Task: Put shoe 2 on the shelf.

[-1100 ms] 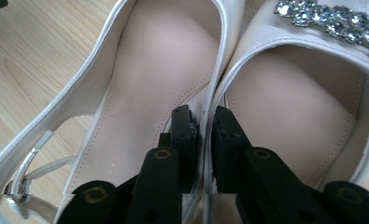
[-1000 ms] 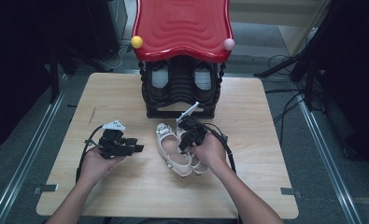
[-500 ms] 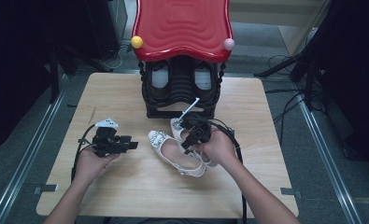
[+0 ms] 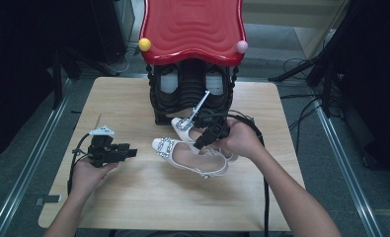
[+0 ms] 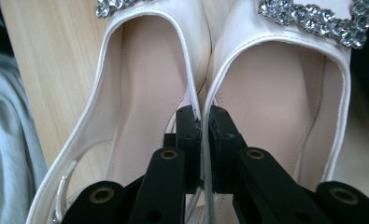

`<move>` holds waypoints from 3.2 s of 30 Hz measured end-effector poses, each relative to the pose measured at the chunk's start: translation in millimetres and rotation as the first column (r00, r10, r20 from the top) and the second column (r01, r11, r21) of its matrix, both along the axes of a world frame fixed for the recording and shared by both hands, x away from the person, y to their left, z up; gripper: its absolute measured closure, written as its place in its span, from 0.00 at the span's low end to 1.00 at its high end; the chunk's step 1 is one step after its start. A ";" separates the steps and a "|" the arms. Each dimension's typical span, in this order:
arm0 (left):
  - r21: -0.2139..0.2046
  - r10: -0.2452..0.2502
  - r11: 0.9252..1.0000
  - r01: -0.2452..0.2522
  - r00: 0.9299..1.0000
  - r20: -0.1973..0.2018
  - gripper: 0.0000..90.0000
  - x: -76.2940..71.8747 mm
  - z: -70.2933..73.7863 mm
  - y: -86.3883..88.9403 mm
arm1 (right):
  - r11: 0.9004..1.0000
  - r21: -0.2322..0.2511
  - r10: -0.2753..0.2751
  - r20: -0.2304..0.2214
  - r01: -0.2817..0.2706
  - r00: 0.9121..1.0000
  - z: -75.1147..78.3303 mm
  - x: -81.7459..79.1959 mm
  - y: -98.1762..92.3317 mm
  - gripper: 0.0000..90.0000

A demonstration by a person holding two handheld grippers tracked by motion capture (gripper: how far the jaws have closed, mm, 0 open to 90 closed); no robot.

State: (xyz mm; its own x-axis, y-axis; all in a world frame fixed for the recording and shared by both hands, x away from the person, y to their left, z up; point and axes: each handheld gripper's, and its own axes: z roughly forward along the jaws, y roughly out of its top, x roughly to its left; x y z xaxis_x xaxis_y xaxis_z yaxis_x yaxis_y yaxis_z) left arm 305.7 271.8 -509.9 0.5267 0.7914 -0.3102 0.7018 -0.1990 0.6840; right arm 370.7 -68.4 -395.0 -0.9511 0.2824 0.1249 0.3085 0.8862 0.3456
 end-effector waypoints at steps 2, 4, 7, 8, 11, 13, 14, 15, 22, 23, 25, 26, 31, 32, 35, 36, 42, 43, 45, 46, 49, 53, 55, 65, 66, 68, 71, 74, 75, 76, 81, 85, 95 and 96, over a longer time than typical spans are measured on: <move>-0.006 0.010 1.000 -0.010 1.000 -0.004 0.56 -1.4 -0.1 1.5 | 1.000 -0.005 0.029 0.015 -0.029 0.999 11.3 0.2 0.4 0.95; -0.003 0.012 1.000 -0.012 1.000 -0.005 0.56 -2.5 -0.2 3.6 | 0.998 0.001 0.063 0.016 -0.063 0.998 22.7 1.1 0.4 0.95; -0.005 0.020 1.000 -0.020 1.000 -0.006 0.56 -4.0 -0.7 6.1 | 0.997 0.031 0.075 0.007 -0.075 0.997 39.9 2.5 0.0 0.95; -0.007 0.020 1.000 -0.020 1.000 -0.008 0.56 -4.4 -0.6 6.6 | 0.995 0.042 0.086 -0.001 -0.086 0.996 45.6 2.9 0.1 0.95; -0.008 0.022 1.000 -0.022 1.000 -0.009 0.56 -4.6 -0.5 7.7 | 0.990 0.083 0.113 0.007 -0.113 0.994 64.4 2.7 0.7 0.95; -0.008 0.023 1.000 -0.023 1.000 -0.008 0.56 -4.4 -0.8 7.8 | 0.986 0.115 0.121 0.021 -0.122 0.992 77.9 2.2 1.0 0.95; -0.009 0.023 1.000 -0.023 1.000 -0.009 0.56 -4.3 -1.0 7.7 | 0.985 0.128 0.118 0.021 -0.120 0.993 85.5 1.9 1.0 0.95; -0.009 0.020 1.000 -0.020 1.000 -0.010 0.56 -4.0 -1.1 7.7 | 0.982 0.145 0.118 0.023 -0.120 0.993 92.9 1.8 0.9 0.95; -0.006 0.021 1.000 -0.021 1.000 -0.010 0.56 -3.5 -1.9 6.5 | 0.957 0.257 0.121 0.071 -0.135 0.990 142.9 2.9 -1.7 0.95; -0.006 0.023 1.000 -0.023 1.000 -0.011 0.56 -3.7 -1.8 6.4 | 0.952 0.278 0.109 0.070 -0.125 0.992 149.1 4.3 -2.5 0.95; -0.006 0.025 1.000 -0.025 1.000 -0.011 0.56 -3.7 -2.0 6.3 | 0.941 0.323 0.078 0.070 -0.096 0.995 160.4 7.9 -4.4 0.95; -0.006 0.024 1.000 -0.024 1.000 -0.013 0.56 -3.8 -1.9 6.4 | 0.932 0.353 0.057 0.074 -0.079 0.996 165.3 10.6 -5.4 0.95; -0.005 0.022 1.000 -0.022 1.000 -0.017 0.56 -3.1 -2.2 6.0 | 0.891 0.451 -0.063 0.037 0.040 0.997 188.8 24.0 -10.3 0.95; -0.003 0.020 1.000 -0.020 1.000 -0.016 0.56 -3.1 -2.2 6.0 | 0.882 0.467 -0.090 0.029 0.066 0.996 193.0 27.0 -10.8 0.95; 0.004 0.009 1.000 -0.009 1.000 -0.014 0.56 -2.5 -2.0 6.2 | 0.844 0.512 -0.186 0.000 0.159 0.983 204.0 36.3 -12.4 0.95; 0.001 0.012 1.000 -0.012 1.000 -0.014 0.56 -2.4 -2.2 5.8 | 0.830 0.526 -0.211 -0.015 0.187 0.977 207.3 39.8 -13.2 0.95; 0.000 0.014 1.000 -0.014 1.000 -0.015 0.56 -1.8 -2.8 4.5 | 0.739 0.589 -0.366 -0.057 0.327 0.929 225.0 57.1 -16.9 0.95; -0.004 0.012 1.000 -0.012 1.000 -0.018 0.56 -1.8 -2.8 4.4 | 0.728 0.595 -0.381 -0.059 0.339 0.923 227.4 60.0 -17.1 0.95; 0.003 0.006 1.000 -0.006 1.000 -0.016 0.56 -1.4 -2.8 4.5 | 0.701 0.605 -0.424 -0.073 0.378 0.903 232.5 64.9 -17.9 0.95; -0.004 0.009 1.000 -0.009 1.000 -0.020 0.56 -1.5 -2.9 3.9 | 0.687 0.607 -0.446 -0.081 0.399 0.891 235.0 67.6 -18.5 0.95; 0.000 0.003 1.000 -0.003 1.000 -0.020 0.56 -1.0 -3.2 3.3 | 0.629 0.629 -0.500 -0.121 0.456 0.857 239.4 76.9 -21.0 0.95; -0.003 -0.002 1.000 0.001 1.000 -0.027 0.56 0.6 -5.0 2.3 | 0.577 0.644 -0.563 -0.133 0.503 0.816 242.7 88.7 -22.6 0.95; -0.004 -0.003 1.000 0.003 1.000 -0.031 0.56 1.0 -5.6 1.7 | 0.564 0.637 -0.589 -0.136 0.525 0.797 243.9 95.2 -22.4 0.95; -0.015 -0.014 1.000 0.013 0.999 -0.029 0.57 0.9 -5.4 0.2 | 0.456 0.645 -0.715 -0.146 0.614 0.684 250.4 122.3 -22.1 0.96; -0.017 -0.014 1.000 0.013 0.999 -0.029 0.57 0.9 -5.3 0.2 | 0.445 0.647 -0.721 -0.151 0.619 0.676 250.6 124.8 -22.5 0.96; -0.018 -0.017 1.000 0.016 0.999 -0.028 0.57 0.9 -5.1 0.3 | 0.419 0.659 -0.737 -0.155 0.624 0.658 250.7 128.6 -23.3 0.96; -0.018 -0.018 1.000 0.018 0.999 -0.029 0.57 1.2 -5.7 0.1 | 0.388 0.670 -0.754 -0.165 0.634 0.635 249.7 133.9 -23.1 0.96; -0.020 -0.020 1.000 0.019 0.999 -0.030 0.57 1.6 -6.1 -0.9 | 0.361 0.678 -0.778 -0.160 0.640 0.608 247.1 138.4 -19.5 0.96; -0.020 -0.021 1.000 0.020 0.999 -0.029 0.57 1.6 -6.2 -1.3 | 0.357 0.678 -0.783 -0.157 0.642 0.601 246.2 140.6 -18.0 0.96; -0.018 -0.025 1.000 0.025 0.999 -0.028 0.57 1.6 -6.0 -1.4 | 0.352 0.679 -0.794 -0.148 0.644 0.590 245.7 142.4 -16.3 0.96; -0.015 -0.023 1.000 0.023 0.999 -0.031 0.57 2.4 -7.1 -2.1 | 0.345 0.678 -0.812 -0.130 0.649 0.569 239.6 150.4 -7.1 0.96; -0.013 -0.025 1.000 0.024 0.999 -0.027 0.57 2.0 -6.4 -2.9 | 0.363 0.671 -0.827 -0.089 0.647 0.556 236.8 150.7 4.3 0.95; -0.017 -0.025 1.000 0.024 0.999 -0.029 0.57 1.9 -5.8 -2.5 | 0.376 0.684 -0.827 -0.057 0.625 0.560 224.8 144.9 8.4 0.94; -0.016 -0.028 0.999 0.028 0.999 -0.029 0.57 1.9 -5.6 -2.3 | 0.378 0.685 -0.825 -0.055 0.623 0.562 223.9 144.6 9.1 0.93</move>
